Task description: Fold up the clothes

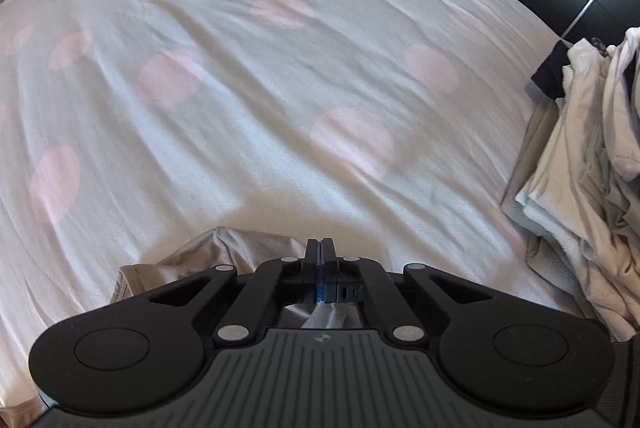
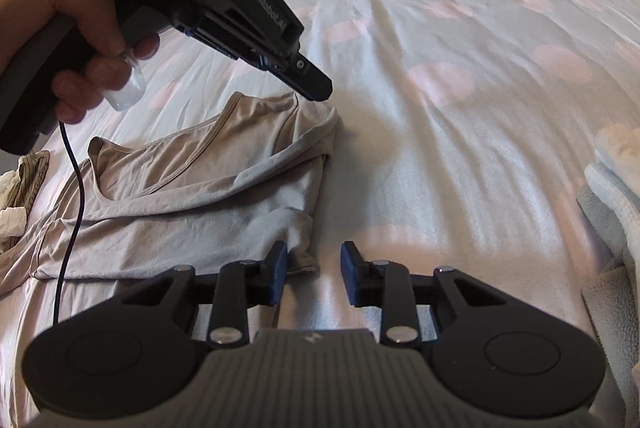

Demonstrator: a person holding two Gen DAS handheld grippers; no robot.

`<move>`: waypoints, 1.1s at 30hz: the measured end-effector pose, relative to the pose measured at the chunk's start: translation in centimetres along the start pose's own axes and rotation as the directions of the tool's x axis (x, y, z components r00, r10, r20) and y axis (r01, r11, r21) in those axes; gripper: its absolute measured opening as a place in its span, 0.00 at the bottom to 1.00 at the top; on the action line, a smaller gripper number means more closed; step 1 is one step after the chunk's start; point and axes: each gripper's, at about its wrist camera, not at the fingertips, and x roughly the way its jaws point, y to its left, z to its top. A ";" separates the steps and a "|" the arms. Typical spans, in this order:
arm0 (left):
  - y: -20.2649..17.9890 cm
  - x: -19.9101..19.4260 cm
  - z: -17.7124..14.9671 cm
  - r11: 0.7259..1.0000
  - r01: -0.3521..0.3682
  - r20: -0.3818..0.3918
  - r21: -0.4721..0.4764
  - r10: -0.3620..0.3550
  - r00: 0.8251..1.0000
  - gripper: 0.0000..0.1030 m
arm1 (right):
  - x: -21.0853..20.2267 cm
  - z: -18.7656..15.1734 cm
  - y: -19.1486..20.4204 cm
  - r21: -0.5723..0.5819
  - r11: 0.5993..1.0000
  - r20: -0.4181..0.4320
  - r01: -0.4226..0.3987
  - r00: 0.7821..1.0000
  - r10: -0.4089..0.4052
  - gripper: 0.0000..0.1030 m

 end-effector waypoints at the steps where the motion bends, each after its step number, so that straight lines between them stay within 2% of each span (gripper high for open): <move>1: -0.1 0.0 -0.1 1.000 0.016 -0.009 -0.003 -0.016 1.000 0.00 | 0.0 0.0 0.0 0.001 1.000 0.000 -0.001 1.000 0.001 0.32; 2: -0.2 0.0 -0.2 1.000 0.025 -0.017 -0.002 -0.025 1.000 0.04 | 0.1 0.0 0.0 0.001 1.000 -0.001 -0.002 1.000 0.002 0.32; 3: -0.4 0.1 -0.4 1.000 0.017 -0.026 0.008 -0.017 1.000 0.14 | 0.1 0.0 0.0 0.002 1.000 -0.001 -0.003 1.000 0.003 0.32; 5: -0.9 0.5 -0.6 0.999 -0.011 -0.045 0.036 0.012 0.999 0.28 | 0.2 0.0 0.0 0.003 1.000 -0.002 -0.004 1.000 0.004 0.32; 6: -1.0 0.8 -0.7 0.999 -0.028 -0.054 0.044 0.031 0.998 0.29 | 0.2 0.0 0.0 0.001 1.000 -0.003 -0.005 1.000 0.005 0.32; 10: -1.1 2.1 -1.2 0.997 -0.058 -0.085 0.050 0.062 0.994 0.27 | 0.1 -0.1 0.0 0.001 1.000 -0.004 -0.009 1.000 0.009 0.32; 11: -1.1 2.3 -1.2 0.997 -0.061 -0.086 0.054 0.066 0.994 0.09 | 0.1 -0.1 0.0 0.003 1.000 -0.004 -0.009 1.000 0.009 0.32; 12: -1.0 2.2 -1.1 0.996 -0.066 -0.080 0.061 0.071 0.994 0.02 | 0.1 -0.1 0.0 0.005 1.000 -0.004 -0.010 1.000 0.010 0.32; 14: -0.9 2.1 -0.7 0.994 -0.075 -0.068 0.075 0.080 0.994 0.02 | 0.1 -0.1 0.1 0.001 1.000 -0.007 -0.007 1.000 0.007 0.30; 16: -0.8 1.9 -0.4 0.992 -0.084 -0.056 0.090 0.089 0.994 0.01 | 0.2 -0.1 0.1 0.000 1.000 -0.014 -0.012 1.000 0.012 0.11; 17: -0.8 1.8 -0.2 0.991 -0.089 -0.049 0.096 0.094 0.994 0.00 | 0.2 -0.1 0.1 0.001 1.000 -0.019 -0.017 1.000 0.017 0.06; 22: -0.2 2.1 1.1 0.987 -0.115 -0.021 0.112 0.118 0.993 0.00 | 0.3 -0.1 0.3 -0.030 1.000 -0.042 -0.004 0.999 0.002 0.04; 28: 0.7 4.0 1.2 0.989 -0.098 -0.015 0.113 0.100 0.995 0.00 | 0.2 -0.5 0.9 -0.096 0.995 -0.063 0.028 0.997 -0.034 0.04; 31: 1.8 3.5 0.9 0.995 -0.078 0.034 0.067 0.076 0.997 0.03 | 0.2 -0.6 1.1 -0.116 0.993 -0.067 0.033 0.997 -0.041 0.04; 33: 2.5 2.7 0.9 0.997 -0.075 0.066 0.032 0.073 0.995 0.10 | 0.2 -0.7 1.0 -0.117 0.993 -0.070 0.031 0.997 -0.040 0.05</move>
